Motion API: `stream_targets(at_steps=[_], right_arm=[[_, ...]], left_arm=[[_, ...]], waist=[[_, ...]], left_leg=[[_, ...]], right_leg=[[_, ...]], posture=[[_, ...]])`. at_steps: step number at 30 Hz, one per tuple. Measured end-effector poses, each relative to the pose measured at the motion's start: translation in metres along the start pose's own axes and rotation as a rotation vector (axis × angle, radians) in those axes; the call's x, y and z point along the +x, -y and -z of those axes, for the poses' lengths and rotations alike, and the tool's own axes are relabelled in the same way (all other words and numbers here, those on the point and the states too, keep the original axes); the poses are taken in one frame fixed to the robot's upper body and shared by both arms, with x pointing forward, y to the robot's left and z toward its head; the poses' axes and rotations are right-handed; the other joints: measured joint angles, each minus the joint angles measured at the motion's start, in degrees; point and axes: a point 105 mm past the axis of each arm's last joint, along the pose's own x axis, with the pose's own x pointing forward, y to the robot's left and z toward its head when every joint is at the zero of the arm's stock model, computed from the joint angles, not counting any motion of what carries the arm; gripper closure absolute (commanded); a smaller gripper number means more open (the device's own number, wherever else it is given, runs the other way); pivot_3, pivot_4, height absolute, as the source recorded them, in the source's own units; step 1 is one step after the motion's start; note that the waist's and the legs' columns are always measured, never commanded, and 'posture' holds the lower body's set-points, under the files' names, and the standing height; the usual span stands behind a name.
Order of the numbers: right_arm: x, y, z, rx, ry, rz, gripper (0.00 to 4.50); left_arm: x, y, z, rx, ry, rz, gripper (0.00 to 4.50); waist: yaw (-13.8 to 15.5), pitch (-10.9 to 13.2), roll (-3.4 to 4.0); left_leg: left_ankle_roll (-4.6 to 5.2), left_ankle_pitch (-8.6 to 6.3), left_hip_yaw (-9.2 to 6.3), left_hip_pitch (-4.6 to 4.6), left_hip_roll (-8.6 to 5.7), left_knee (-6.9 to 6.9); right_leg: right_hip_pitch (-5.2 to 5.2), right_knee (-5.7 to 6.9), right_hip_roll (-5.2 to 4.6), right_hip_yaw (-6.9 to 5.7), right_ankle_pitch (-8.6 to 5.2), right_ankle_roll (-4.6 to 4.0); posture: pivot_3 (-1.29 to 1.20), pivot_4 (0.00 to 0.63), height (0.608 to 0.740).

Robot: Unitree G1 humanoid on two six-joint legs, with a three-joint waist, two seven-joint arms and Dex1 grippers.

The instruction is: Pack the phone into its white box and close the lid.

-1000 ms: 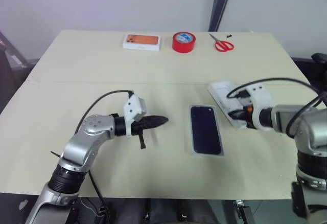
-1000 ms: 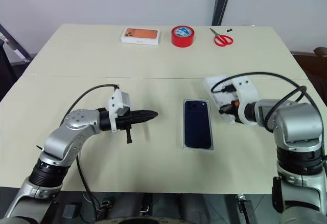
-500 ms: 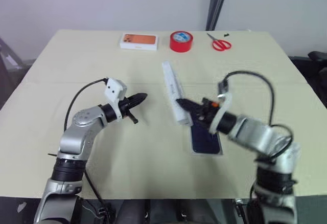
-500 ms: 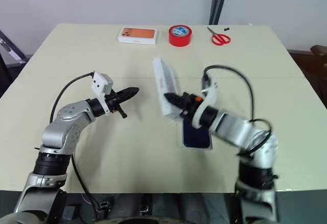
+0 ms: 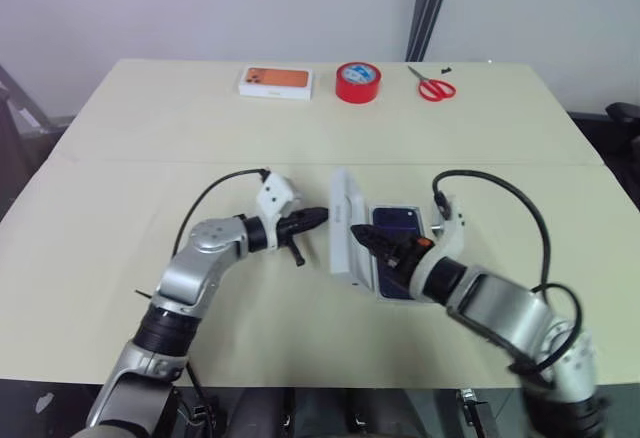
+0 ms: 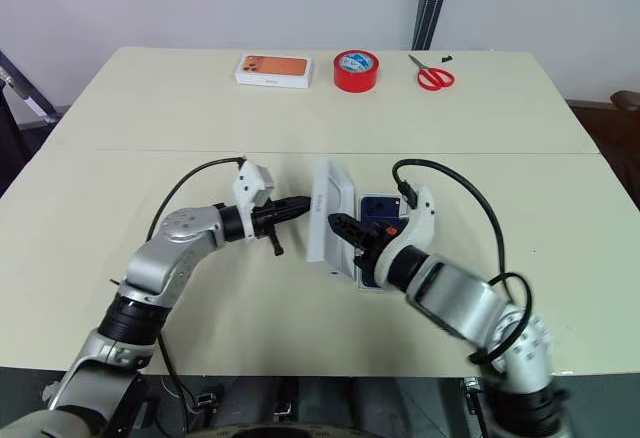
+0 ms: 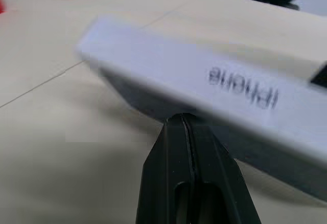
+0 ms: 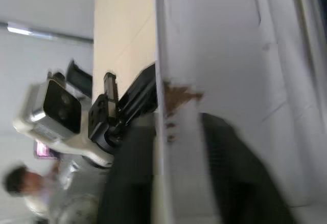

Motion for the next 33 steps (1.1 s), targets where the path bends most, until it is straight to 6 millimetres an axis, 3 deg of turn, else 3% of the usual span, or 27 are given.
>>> stream_targets(at_steps=[1, 4, 10, 11, 13, 18, 19, 23, 25, 30, 33], right_arm=[[-0.005, 0.004, -0.01, -0.066, -0.006, 0.01, 0.65], [-0.015, 0.01, -0.03, -0.183, -0.036, 0.008, 0.65], [-0.032, 0.027, -0.079, -0.459, -0.031, 0.163, 0.65], [-0.034, 0.033, -0.082, -0.494, -0.035, 0.189, 0.89], [-0.034, 0.043, -0.084, -0.561, -0.058, 0.228, 1.5], [-0.034, 0.06, -0.085, -0.705, -0.116, 0.281, 4.09], [-0.034, 0.063, -0.084, -0.752, -0.136, 0.295, 4.44], [-0.036, 0.066, -0.078, -0.968, -0.22, 0.321, 4.44], [-0.033, 0.064, -0.073, -1.022, -0.246, 0.299, 4.44], [-0.023, 0.065, -0.052, -1.134, -0.327, 0.259, 4.44], [-0.016, 0.066, -0.043, -1.153, -0.352, 0.239, 4.44]], left_arm=[[0.004, 0.002, -0.002, 0.007, 0.006, 0.011, 4.49], [0.017, 0.01, -0.006, 0.001, 0.024, 0.053, 4.49], [0.049, 0.044, -0.01, 0.024, 0.024, 0.196, 4.49], [0.052, 0.047, -0.011, 0.025, 0.028, 0.208, 4.49], [0.054, 0.048, -0.013, 0.03, 0.03, 0.214, 4.49], [0.049, 0.038, -0.018, -0.011, 0.049, 0.173, 4.49], [0.046, 0.033, -0.022, -0.036, 0.067, 0.153, 4.49], [0.025, 0.009, -0.042, -0.113, 0.145, 0.05, 4.49], [0.017, -0.001, -0.042, -0.133, 0.134, 0.004, 4.49], [-0.004, -0.024, -0.005, -0.106, -0.124, -0.102, 4.49], [-0.001, -0.015, 0.014, -0.089, -0.24, -0.06, 4.49]], waist=[[0.04, 0.0, 0.0], [-0.05, 0.0, 0.0], [0.16, 0.0, 0.04], [0.17, 0.01, 0.03], [0.17, 0.0, 0.03], [0.05, -0.01, 0.06], [0.1, -0.01, 0.07], [0.07, 0.0, 0.08], [0.07, 0.0, 0.09], [0.1, 0.0, 0.08], [0.44, 0.0, 0.08]], left_leg=[[0.03, -0.01, -0.02, 0.01, 0.01, -0.01], [0.06, -0.03, -0.07, 0.02, 0.12, -0.07], [0.06, -0.03, -0.05, 0.04, 0.11, 0.01], [0.07, -0.04, -0.06, 0.02, 0.11, 0.01], [0.09, -0.05, -0.06, 0.02, 0.11, 0.0], [0.08, -0.05, -0.06, 0.03, 0.12, 0.0], [0.08, -0.05, -0.06, 0.02, 0.12, 0.0], [0.08, -0.05, -0.07, -0.01, 0.12, -0.01], [0.07, -0.05, -0.07, 0.01, 0.11, -0.01], [0.06, -0.04, -0.06, 0.02, 0.09, -0.01], [0.05, -0.04, -0.07, 0.0, 0.07, -0.01]], right_leg=[[0.02, -0.02, 0.01, -0.03, 0.0, 0.0], [0.03, -0.05, 0.13, -0.05, 0.0, 0.0], [0.12, -0.09, 0.1, -0.04, 0.0, 0.0], [0.11, -0.1, 0.1, -0.04, 0.0, 0.0], [0.1, -0.11, 0.1, -0.04, 0.0, 0.0], [0.06, -0.06, 0.09, -0.02, 0.0, 0.0], [0.05, -0.06, 0.08, -0.02, 0.0, 0.0], [0.01, -0.07, 0.06, -0.03, 0.0, 0.0], [0.01, -0.05, 0.07, -0.03, 0.0, 0.0], [0.01, -0.05, 0.06, -0.02, 0.0, 0.0], [0.02, -0.08, 0.01, -0.04, 0.0, 0.0]], posture=[[0.0, 0.15, 0.725], [0.0, 0.15, 0.725], [0.0, 0.15, 0.725], [0.0, 0.15, 0.725], [0.0, 0.15, 0.725], [0.0, 0.15, 0.725], [0.0, 0.15, 0.725], [0.0, 0.15, 0.725], [0.0, 0.15, 0.725], [0.0, 0.15, 0.725], [0.0, 0.15, 0.725]])
